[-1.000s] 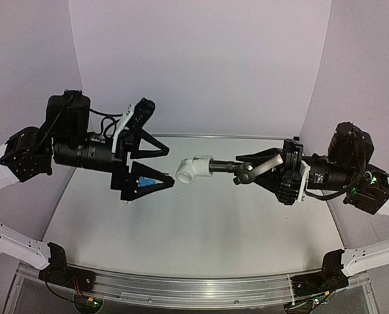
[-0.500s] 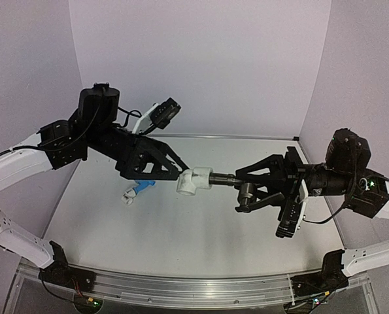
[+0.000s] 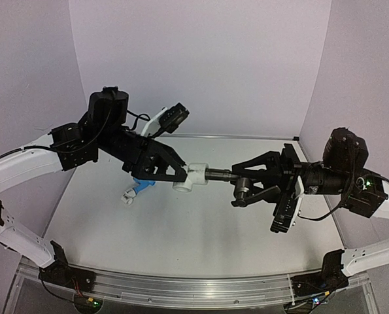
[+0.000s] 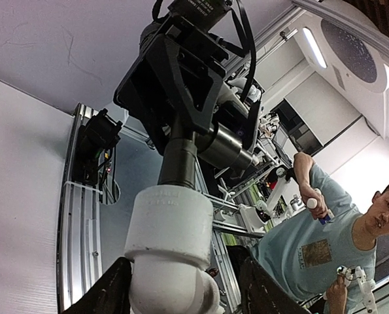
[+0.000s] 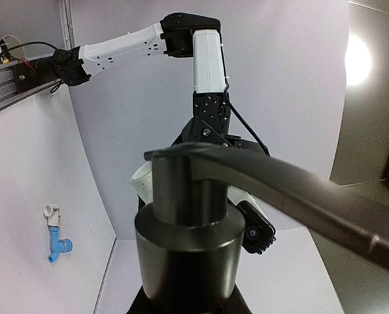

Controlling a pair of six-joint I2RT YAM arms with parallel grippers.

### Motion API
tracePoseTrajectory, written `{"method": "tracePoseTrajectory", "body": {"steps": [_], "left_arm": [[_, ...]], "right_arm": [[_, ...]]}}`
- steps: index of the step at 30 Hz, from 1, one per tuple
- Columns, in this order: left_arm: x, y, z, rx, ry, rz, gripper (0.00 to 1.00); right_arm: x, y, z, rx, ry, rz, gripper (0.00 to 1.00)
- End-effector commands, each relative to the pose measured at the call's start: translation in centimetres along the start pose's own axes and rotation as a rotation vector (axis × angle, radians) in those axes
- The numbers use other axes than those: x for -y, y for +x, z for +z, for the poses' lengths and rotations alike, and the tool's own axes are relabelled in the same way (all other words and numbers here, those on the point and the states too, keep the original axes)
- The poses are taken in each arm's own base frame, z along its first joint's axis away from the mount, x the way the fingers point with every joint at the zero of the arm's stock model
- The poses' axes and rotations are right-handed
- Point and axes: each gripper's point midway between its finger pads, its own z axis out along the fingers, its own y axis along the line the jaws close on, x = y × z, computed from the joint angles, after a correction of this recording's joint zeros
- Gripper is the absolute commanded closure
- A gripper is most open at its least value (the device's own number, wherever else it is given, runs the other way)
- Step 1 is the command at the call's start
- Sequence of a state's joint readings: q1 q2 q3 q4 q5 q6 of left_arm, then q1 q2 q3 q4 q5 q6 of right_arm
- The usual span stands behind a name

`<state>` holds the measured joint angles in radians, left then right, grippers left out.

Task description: Install the water faucets

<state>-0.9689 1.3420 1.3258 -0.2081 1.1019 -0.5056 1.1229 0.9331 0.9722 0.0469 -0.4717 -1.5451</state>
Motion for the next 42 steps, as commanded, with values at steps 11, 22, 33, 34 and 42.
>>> {"method": "tracePoseTrajectory", "body": {"steps": [11,22,33,34,42], "left_arm": [[2.6,-1.6,-0.7,0.06,-0.029,0.268,0.73],[1.2,-3.4,-2.3,0.13,-0.362,0.631,0.86],[-1.2,-3.0,-2.1,0.021,-0.775,1.125,0.83],[-1.3,-2.9,-2.0,-0.009,-0.807,1.177,0.83],[-2.9,-2.1,-0.3,-0.224,-1.071,1.551,0.86]], "right_arm": [[6.2,1.2,0.1,-0.037,0.211,0.368,1.0],[5.3,1.2,1.3,0.029,0.15,1.086,1.0],[3.5,0.2,2.2,0.073,0.034,1.49,1.0],[3.4,0.3,2.3,0.071,0.026,1.518,1.0],[2.1,0.0,2.4,0.067,-0.035,1.598,1.0]]}}
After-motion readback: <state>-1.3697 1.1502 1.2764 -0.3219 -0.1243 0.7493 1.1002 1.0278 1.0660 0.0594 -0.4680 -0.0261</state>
